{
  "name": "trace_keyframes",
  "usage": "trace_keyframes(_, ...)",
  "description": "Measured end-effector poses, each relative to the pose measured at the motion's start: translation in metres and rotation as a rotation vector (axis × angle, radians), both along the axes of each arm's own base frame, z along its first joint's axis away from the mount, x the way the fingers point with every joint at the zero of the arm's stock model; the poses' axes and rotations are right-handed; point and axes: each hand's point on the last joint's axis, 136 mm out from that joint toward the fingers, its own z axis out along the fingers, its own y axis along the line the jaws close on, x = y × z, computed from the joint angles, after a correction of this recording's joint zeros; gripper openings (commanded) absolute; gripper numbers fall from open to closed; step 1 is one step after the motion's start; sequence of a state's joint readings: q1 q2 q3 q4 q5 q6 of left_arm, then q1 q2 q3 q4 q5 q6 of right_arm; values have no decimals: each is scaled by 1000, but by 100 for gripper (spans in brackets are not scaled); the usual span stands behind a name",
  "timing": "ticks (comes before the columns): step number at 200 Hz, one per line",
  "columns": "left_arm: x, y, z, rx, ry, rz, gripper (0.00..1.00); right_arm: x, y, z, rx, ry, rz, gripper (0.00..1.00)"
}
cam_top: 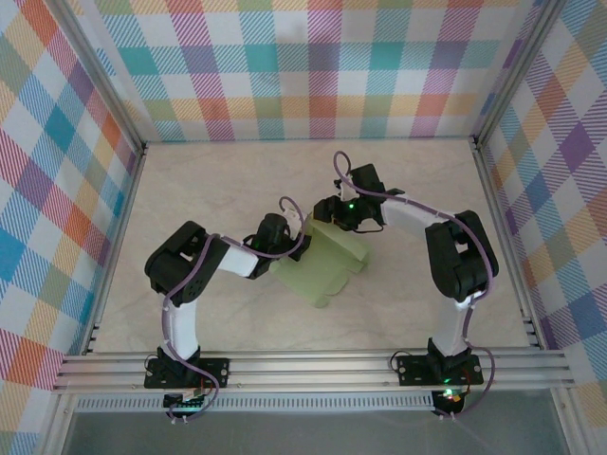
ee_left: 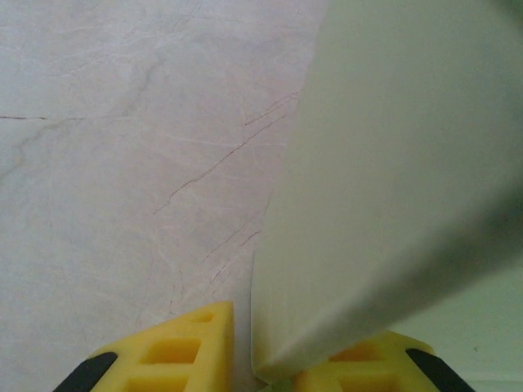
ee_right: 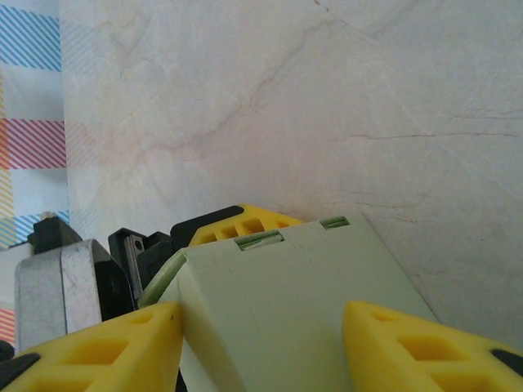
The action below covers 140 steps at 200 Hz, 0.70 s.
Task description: Fold the paper box
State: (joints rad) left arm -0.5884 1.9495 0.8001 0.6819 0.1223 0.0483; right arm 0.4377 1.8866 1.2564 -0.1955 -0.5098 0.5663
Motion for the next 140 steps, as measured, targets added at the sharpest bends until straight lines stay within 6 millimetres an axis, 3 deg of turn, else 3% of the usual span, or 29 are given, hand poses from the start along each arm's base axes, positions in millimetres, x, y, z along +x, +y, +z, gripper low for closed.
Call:
trace_keyframes(38,-1,0,0,-30,24,1,33,1,1,1,5,-6,-1,51)
trace_keyframes(71,-2,-1,2,-41,26,-1,35,1,1,1,8,-6,1,51)
trace_keyframes(103,-3,3,7,-46,18,4,35,0,1,1,10,-5,2,50)
trace_keyframes(140,0,8,8,-65,31,30,27,1,1,1,17,-2,0,50)
